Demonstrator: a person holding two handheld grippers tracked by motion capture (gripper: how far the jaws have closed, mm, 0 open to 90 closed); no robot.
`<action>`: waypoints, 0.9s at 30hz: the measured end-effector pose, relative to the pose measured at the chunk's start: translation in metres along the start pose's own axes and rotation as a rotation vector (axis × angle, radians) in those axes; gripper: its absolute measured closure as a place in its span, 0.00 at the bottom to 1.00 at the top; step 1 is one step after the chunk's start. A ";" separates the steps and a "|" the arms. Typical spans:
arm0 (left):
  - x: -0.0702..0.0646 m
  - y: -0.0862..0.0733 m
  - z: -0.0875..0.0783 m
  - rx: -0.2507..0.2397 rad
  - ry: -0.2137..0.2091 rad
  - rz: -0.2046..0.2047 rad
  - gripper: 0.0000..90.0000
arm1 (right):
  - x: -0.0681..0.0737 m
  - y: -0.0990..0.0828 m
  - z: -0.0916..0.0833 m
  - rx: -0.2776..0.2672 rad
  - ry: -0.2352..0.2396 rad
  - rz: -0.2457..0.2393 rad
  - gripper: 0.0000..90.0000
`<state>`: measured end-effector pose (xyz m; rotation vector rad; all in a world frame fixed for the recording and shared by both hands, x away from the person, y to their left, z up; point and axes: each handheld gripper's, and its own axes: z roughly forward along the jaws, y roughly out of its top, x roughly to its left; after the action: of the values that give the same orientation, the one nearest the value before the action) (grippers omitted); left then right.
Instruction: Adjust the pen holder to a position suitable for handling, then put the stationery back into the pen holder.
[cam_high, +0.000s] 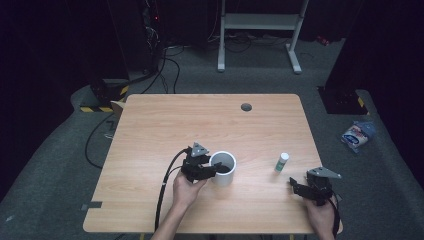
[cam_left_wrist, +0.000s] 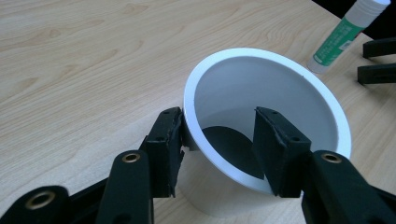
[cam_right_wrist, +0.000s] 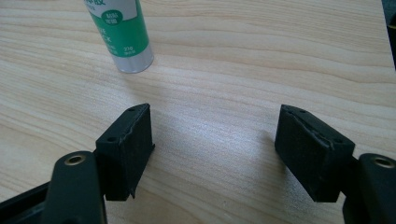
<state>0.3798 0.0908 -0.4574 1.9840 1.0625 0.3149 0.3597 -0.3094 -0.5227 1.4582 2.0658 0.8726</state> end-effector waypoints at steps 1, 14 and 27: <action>-0.001 -0.001 0.000 0.000 -0.002 0.005 0.58 | 0.000 0.000 0.000 0.001 0.000 0.002 0.31; -0.002 -0.005 -0.006 -0.047 0.002 -0.022 0.45 | 0.000 0.000 0.000 0.002 0.000 0.002 0.31; 0.007 -0.006 -0.030 -0.128 0.021 -0.038 0.41 | 0.000 0.000 0.000 0.002 0.001 0.002 0.31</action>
<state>0.3643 0.1143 -0.4447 1.8478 1.0654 0.3745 0.3597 -0.3093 -0.5226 1.4613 2.0664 0.8721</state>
